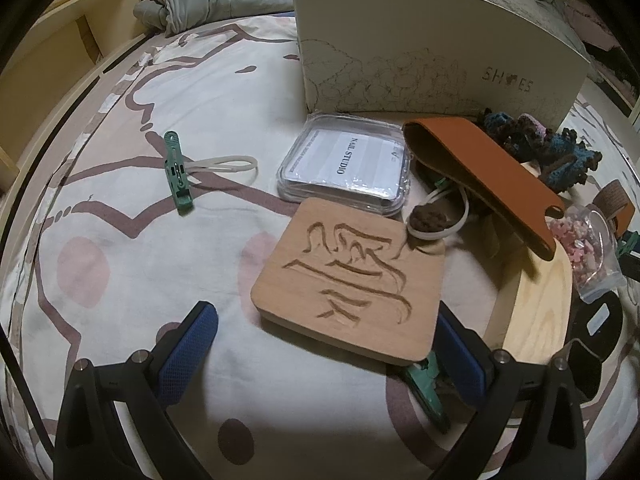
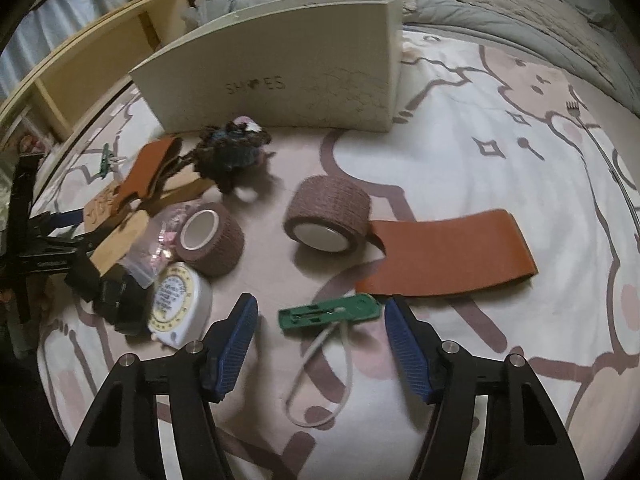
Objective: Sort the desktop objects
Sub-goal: 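Lower the left gripper around the wooden plaque while the right lowers over the green clip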
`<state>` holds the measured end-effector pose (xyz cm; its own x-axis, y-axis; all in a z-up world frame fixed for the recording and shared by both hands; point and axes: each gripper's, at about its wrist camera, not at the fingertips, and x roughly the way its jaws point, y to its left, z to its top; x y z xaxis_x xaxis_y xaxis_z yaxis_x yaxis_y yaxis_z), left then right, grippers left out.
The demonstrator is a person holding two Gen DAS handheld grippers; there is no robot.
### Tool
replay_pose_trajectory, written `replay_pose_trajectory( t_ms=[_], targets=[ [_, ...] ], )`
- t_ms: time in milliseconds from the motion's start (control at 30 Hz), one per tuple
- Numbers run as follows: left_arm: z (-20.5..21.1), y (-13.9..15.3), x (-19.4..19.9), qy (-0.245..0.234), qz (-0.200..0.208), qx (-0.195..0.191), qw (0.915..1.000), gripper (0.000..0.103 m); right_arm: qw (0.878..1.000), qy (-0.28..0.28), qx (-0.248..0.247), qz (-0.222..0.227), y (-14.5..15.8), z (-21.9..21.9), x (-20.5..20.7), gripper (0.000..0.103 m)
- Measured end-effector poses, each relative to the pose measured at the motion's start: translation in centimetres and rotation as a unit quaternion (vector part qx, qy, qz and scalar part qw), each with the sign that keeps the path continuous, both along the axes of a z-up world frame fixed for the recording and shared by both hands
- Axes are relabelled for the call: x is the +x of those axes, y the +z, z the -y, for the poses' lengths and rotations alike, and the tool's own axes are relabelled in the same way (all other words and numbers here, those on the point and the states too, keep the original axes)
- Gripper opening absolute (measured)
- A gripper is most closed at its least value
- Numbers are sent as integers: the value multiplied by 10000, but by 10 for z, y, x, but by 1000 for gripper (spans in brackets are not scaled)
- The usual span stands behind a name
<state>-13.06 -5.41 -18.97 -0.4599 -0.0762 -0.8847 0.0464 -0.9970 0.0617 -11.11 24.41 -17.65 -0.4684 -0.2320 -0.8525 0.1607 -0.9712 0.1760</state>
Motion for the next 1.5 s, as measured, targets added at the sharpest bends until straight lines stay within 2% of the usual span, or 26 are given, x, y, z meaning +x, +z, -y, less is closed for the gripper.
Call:
replay_pose_trajectory(
  t_ms=[133, 300, 467, 667, 867, 967, 1033, 1100, 1500],
  targets=[
    [4, -2, -2, 24, 72, 143, 9999, 103, 9997, 173, -132, -58, 4, 3, 0, 67],
    [3, -2, -5, 15, 146, 108, 9998, 103, 9996, 246, -136, -62, 5, 4, -1, 67],
    [4, -1, -11, -262, 266, 111, 9992, 103, 9989, 414, -158, -167, 13, 6, -3, 67],
    [9, -1, -15, -385, 284, 260, 9985, 103, 9981, 551, -267, 62, 9, 14, 0, 67],
    [16, 3, -15, -353, 252, 590, 9973, 102, 9979, 555, -303, 126, 7, 14, 0, 67],
    [15, 3, -15, -385, 310, 584, 9971, 96, 9982, 505, -306, 142, 7, 12, 0, 67],
    [13, 4, -14, -396, 291, 527, 9974, 85, 9983, 456, -311, 174, 6, 11, -1, 67],
    [12, 6, -11, -442, 253, 530, 9973, 80, 9985, 410, -319, 192, 6, 9, -2, 67],
    [32, 11, 9, -199, 149, 335, 9991, 79, 9990, 321, -211, 221, 5, 5, -2, 67]
  ],
)
